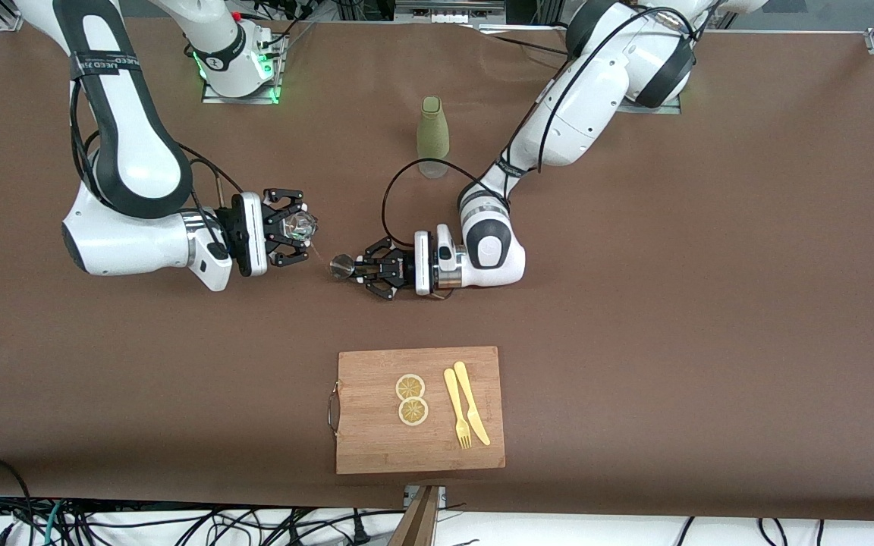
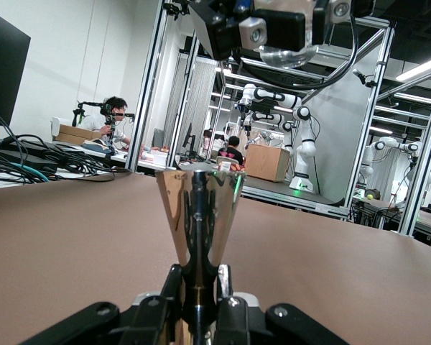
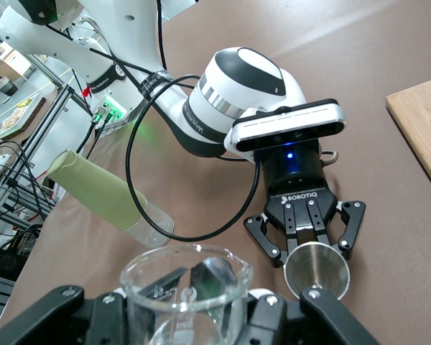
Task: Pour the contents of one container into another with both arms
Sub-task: 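Tilt the beaker over the jigger with the right gripper to pour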
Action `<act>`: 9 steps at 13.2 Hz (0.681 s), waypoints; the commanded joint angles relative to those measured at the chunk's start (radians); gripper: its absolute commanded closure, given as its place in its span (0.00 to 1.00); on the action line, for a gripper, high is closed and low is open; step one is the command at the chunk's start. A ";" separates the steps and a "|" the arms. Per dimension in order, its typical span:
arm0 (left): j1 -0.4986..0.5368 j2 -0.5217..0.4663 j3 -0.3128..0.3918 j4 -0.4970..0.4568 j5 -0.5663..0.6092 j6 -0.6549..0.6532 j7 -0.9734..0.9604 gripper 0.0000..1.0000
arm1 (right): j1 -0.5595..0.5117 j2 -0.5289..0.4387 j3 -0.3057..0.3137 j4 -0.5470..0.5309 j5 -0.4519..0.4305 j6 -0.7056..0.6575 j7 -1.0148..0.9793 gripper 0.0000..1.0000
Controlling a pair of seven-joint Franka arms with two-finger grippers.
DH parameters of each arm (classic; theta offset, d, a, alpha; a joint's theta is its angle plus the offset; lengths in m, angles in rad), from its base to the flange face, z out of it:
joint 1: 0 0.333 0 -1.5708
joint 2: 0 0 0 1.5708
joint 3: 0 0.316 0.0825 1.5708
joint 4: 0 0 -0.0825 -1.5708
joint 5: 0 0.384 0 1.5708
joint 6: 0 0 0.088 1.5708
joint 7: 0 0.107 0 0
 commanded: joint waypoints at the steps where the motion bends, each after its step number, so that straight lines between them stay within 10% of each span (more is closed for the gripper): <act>1: -0.003 -0.012 0.004 -0.015 -0.026 -0.016 0.011 1.00 | 0.004 0.021 0.000 0.034 -0.001 -0.023 0.037 0.97; 9: -0.012 -0.010 0.000 -0.015 -0.028 -0.010 0.011 1.00 | 0.028 0.033 0.000 0.042 -0.013 -0.017 0.184 0.96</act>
